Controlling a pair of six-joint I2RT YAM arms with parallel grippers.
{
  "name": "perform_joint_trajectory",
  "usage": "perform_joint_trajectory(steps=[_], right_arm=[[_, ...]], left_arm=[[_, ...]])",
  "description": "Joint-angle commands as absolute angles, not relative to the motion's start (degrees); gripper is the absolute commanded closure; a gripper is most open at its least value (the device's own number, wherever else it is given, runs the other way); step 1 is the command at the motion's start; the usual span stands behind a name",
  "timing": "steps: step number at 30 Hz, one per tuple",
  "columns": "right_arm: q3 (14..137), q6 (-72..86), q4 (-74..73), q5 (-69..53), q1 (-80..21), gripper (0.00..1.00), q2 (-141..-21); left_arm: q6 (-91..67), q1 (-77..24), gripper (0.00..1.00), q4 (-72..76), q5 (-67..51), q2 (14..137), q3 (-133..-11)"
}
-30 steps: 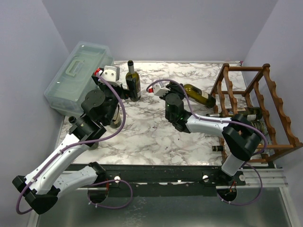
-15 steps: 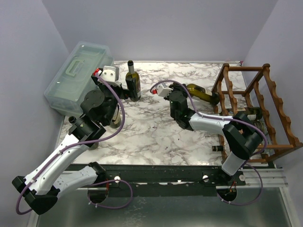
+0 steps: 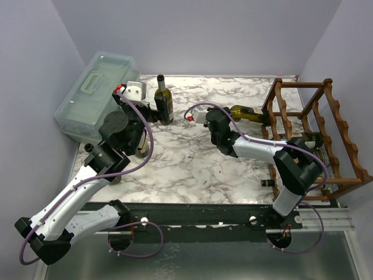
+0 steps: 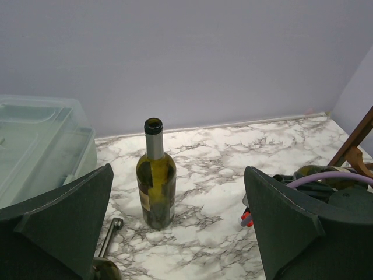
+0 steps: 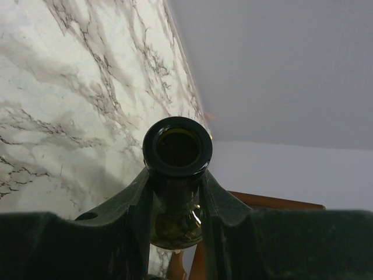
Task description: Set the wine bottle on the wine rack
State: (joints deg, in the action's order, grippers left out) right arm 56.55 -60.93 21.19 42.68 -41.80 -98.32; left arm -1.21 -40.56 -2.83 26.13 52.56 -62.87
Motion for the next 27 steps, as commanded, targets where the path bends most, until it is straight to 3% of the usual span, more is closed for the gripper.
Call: perform_joint_trajectory(steps=[1,12,27], right_arm=[[59.54,-64.95,17.80,43.43,-40.84,0.99,-98.40],[61.32,-61.44,7.72,42.88,-39.22,1.00,-99.88],[50.28,-60.05,20.12,36.38,-31.56,1.00,-98.80]], left_arm=[[-2.07,-40.33,0.04,-2.86,24.80,51.68,-63.72],[-2.35,-40.29,0.04,-2.89,24.52,51.98,-63.72],[-2.72,-40.42,0.04,-2.92,24.35,51.90,-63.59]])
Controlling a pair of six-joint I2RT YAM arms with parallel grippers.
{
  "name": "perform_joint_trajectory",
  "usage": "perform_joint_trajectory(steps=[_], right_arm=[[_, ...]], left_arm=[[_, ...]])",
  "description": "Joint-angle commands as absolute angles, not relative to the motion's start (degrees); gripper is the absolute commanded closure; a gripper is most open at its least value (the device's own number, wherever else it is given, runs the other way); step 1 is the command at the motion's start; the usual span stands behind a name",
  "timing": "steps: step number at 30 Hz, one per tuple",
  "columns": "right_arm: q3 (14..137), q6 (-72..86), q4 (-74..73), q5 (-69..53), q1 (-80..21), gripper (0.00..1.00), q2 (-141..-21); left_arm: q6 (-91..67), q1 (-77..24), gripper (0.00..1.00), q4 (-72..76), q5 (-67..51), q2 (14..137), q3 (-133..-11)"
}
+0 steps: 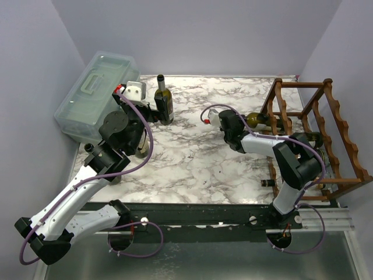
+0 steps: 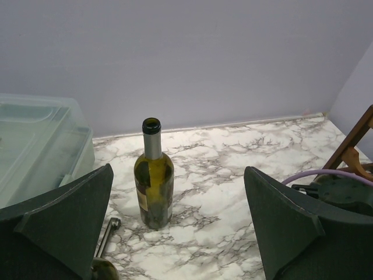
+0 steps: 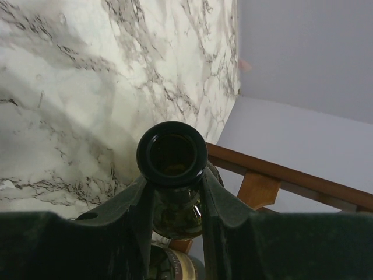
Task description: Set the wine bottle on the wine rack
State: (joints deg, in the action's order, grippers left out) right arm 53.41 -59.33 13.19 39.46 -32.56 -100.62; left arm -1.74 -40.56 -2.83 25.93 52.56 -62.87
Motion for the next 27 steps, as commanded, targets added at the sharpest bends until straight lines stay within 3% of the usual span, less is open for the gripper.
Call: perform_joint_trajectory(steps=[1,10,16,21,25,27], right_arm=[[49.05,-60.69,21.96,35.79,-31.22,1.00,-98.67],[46.95,-60.13,26.99,34.95,-27.50,0.96,-101.91],[44.53,-60.44,30.89,35.13,-27.50,0.62,-102.27],[45.69,-56.18,23.40,32.67,-27.59,0.35,-99.94],[49.38,-49.91,13.07,29.12,-28.57,0.22,-97.86],[51.11,-45.70,9.18,27.98,-29.57,0.01,-97.19]], left_arm=[[-2.72,-40.37,0.04,-2.95,24.35,51.95,-63.63],[-2.97,-40.50,0.04,-2.92,24.08,52.11,-63.63],[-3.01,-40.52,0.04,-2.90,24.26,52.24,-63.54],[-3.12,-40.47,0.04,-2.96,24.08,52.97,-63.57],[-3.27,-40.52,0.04,-2.93,23.73,53.15,-63.55],[-3.27,-40.47,0.04,-2.94,23.74,53.41,-63.54]])
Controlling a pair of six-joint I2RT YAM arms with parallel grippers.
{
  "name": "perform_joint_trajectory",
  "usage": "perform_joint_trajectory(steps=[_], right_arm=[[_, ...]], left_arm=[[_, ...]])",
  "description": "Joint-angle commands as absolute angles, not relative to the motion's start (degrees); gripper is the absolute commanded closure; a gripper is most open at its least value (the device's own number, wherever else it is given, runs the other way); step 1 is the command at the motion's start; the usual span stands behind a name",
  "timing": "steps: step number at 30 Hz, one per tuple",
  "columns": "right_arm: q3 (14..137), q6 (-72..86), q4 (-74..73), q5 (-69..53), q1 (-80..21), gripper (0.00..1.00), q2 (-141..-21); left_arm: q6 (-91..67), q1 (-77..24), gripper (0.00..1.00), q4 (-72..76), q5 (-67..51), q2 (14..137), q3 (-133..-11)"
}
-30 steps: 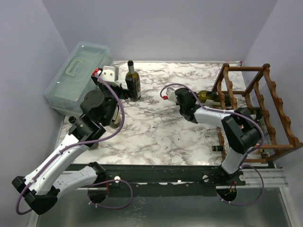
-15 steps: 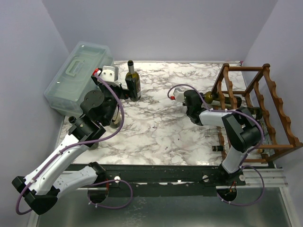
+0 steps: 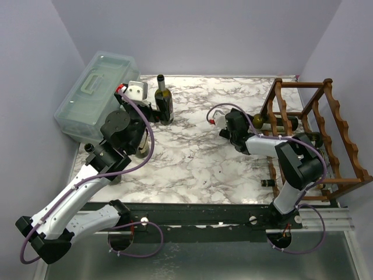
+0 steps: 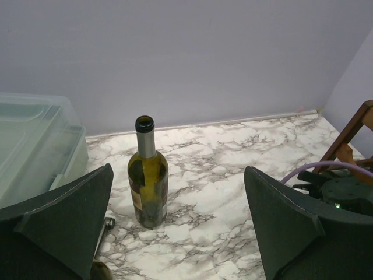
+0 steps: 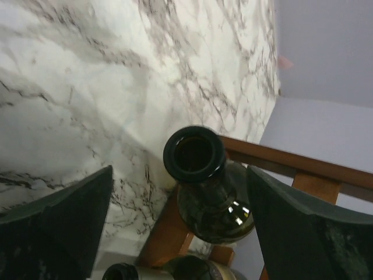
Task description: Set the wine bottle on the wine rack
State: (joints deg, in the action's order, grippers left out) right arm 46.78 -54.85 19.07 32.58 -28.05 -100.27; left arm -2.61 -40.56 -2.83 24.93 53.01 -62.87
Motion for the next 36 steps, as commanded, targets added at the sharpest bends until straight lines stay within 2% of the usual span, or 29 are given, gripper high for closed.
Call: perform_joint_trajectory(steps=[1,4,9,19,31,36], right_arm=[[52.13,-43.34,7.33,28.08,-30.10,0.00,-97.02],[54.76,-36.47,3.85,31.32,-32.48,0.00,-97.26],[57.36,-29.50,4.32,45.41,-35.77,0.01,-100.78],[59.50,-30.85,7.06,48.99,-35.77,0.30,-104.25],[58.19,-41.10,17.15,51.74,-35.77,0.47,-107.72],[58.12,-41.90,18.05,52.50,-35.76,0.58,-108.93]], left_arm=[[-3.27,-40.50,0.04,-2.99,23.81,53.50,-63.54],[-3.24,-40.51,0.04,-2.98,23.82,53.76,-63.54],[-3.28,-40.51,0.04,-2.99,23.73,54.44,-63.46],[-3.36,-40.52,0.04,-3.16,23.73,56.42,-63.37],[-3.11,-40.51,0.04,-3.21,24.00,56.02,-63.46],[-3.20,-40.48,0.04,-3.24,23.91,55.62,-63.42]])
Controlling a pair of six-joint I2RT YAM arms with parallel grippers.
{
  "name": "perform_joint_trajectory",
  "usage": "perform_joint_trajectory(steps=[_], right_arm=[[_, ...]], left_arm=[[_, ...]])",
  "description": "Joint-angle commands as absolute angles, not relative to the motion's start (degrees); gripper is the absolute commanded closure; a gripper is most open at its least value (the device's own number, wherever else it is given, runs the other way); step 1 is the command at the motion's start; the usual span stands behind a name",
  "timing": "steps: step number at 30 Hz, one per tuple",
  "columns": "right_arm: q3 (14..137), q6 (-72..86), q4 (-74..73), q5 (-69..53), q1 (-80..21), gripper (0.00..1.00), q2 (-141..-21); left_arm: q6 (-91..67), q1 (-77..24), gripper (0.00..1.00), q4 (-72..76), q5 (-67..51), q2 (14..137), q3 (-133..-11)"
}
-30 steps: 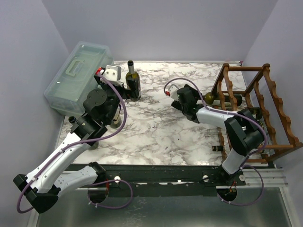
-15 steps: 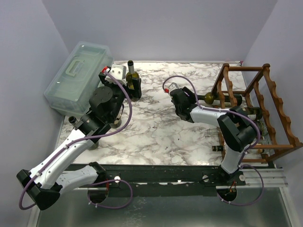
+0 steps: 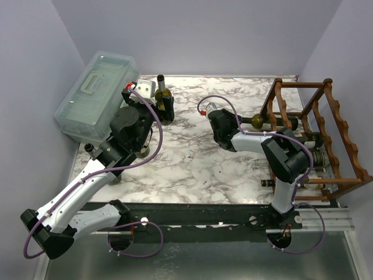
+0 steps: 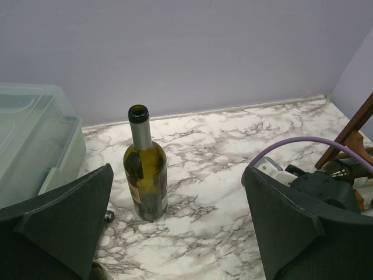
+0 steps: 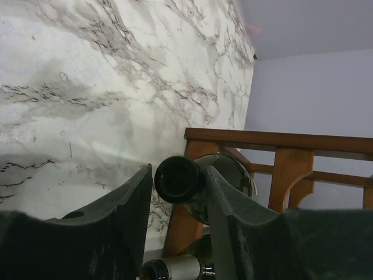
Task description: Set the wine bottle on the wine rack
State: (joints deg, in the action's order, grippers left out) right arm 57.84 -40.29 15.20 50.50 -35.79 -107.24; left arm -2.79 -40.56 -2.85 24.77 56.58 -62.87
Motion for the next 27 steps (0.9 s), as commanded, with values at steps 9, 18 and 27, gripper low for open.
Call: perform_joint_trajectory(steps=[9,18,27], right_arm=[[57.35,-42.25,18.10,53.78,-35.67,0.70,-112.45],[54.67,-41.45,19.58,55.17,-34.78,0.79,-115.66],[54.82,-38.02,18.16,55.35,-31.87,0.84,-115.31]], left_arm=[[-3.36,-40.50,0.04,-3.23,23.73,55.02,-63.48],[-3.58,-40.51,0.04,-3.25,23.58,54.93,-63.46],[-3.70,-40.49,0.04,-3.24,23.38,55.15,-63.46]])
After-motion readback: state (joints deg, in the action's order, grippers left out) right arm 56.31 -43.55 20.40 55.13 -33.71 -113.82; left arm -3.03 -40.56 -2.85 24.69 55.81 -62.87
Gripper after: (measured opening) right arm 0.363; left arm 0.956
